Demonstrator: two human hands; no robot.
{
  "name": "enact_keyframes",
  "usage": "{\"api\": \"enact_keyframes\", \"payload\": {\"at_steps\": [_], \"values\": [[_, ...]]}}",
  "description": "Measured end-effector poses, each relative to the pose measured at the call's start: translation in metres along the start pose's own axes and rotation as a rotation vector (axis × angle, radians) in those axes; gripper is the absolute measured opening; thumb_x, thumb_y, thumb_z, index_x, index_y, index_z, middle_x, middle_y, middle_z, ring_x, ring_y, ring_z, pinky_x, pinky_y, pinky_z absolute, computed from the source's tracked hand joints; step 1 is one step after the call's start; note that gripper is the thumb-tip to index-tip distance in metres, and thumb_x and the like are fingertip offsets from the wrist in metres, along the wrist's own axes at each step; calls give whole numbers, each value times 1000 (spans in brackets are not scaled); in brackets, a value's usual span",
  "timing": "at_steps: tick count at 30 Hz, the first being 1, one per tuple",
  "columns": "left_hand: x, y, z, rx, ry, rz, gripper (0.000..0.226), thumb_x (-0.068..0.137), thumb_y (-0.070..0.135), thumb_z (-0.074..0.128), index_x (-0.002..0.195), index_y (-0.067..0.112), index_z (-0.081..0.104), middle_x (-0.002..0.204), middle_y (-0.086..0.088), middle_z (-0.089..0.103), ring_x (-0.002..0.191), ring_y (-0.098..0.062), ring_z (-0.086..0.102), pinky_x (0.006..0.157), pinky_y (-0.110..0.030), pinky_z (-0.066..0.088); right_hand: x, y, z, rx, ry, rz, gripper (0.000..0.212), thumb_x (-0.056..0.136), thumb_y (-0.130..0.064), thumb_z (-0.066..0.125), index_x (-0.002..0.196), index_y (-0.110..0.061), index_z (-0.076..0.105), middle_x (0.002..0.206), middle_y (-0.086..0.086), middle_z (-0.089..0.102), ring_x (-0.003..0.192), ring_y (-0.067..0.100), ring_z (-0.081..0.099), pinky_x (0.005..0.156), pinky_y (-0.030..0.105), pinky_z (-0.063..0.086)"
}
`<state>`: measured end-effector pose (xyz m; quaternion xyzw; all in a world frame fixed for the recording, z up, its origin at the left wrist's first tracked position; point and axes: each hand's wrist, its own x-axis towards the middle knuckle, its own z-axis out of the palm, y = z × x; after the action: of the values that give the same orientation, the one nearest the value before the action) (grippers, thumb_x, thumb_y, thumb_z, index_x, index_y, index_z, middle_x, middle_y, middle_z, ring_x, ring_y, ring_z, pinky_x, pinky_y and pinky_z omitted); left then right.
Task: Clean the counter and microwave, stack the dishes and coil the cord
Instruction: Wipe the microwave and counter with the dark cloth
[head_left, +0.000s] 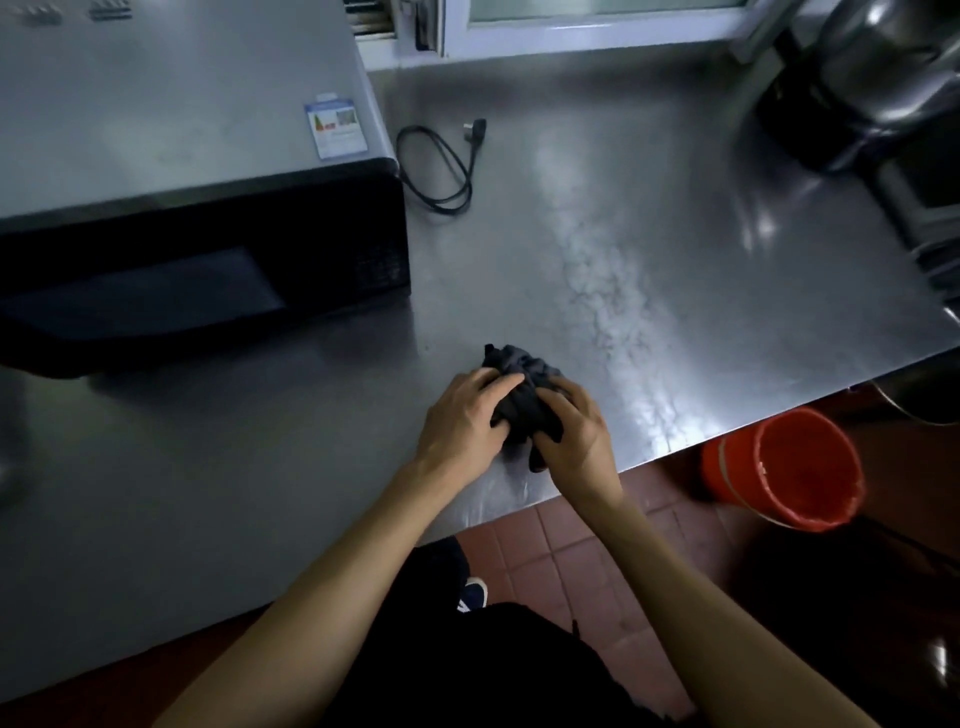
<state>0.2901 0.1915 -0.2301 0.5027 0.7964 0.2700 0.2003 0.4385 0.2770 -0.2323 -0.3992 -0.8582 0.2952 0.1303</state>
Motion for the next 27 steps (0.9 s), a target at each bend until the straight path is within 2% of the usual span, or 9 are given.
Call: {"api": "enact_keyframes", "payload": {"at_steps": [5, 9, 15, 27], "values": [[33, 18, 2, -26, -19, 41, 60, 82, 7, 68, 138, 23, 55, 134, -1, 56, 121, -26, 51, 93, -44, 52, 22, 11, -23, -36, 32, 2, 50, 72, 6, 71, 121, -6, 67, 129, 17, 58, 115, 39, 55, 94, 46, 51], [55, 41, 12, -48, -44, 67, 59, 82, 9, 69, 136, 25, 56, 134, 0, 56, 122, -24, 51, 90, -45, 53, 31, 30, -45, -46, 54, 34, 48, 75, 3, 72, 121, -10, 68, 131, 12, 57, 115, 34, 53, 95, 40, 47], [93, 87, 40, -5, -79, 97, 59, 84, 12, 69, 139, 27, 53, 138, 2, 53, 126, -22, 47, 92, -44, 52, 48, 75, -85, -30, 84, 75, 50, 74, 3, 70, 123, -9, 67, 134, 12, 55, 118, 33, 50, 97, 40, 45], [198, 255, 164, 65, -116, 94, 59, 83, 11, 69, 138, 26, 55, 135, 2, 55, 123, -23, 50, 95, -43, 51, 88, 258, -222, -10, 77, 73, 49, 73, 4, 73, 122, -3, 67, 132, 18, 57, 114, 42, 54, 94, 47, 50]]}}
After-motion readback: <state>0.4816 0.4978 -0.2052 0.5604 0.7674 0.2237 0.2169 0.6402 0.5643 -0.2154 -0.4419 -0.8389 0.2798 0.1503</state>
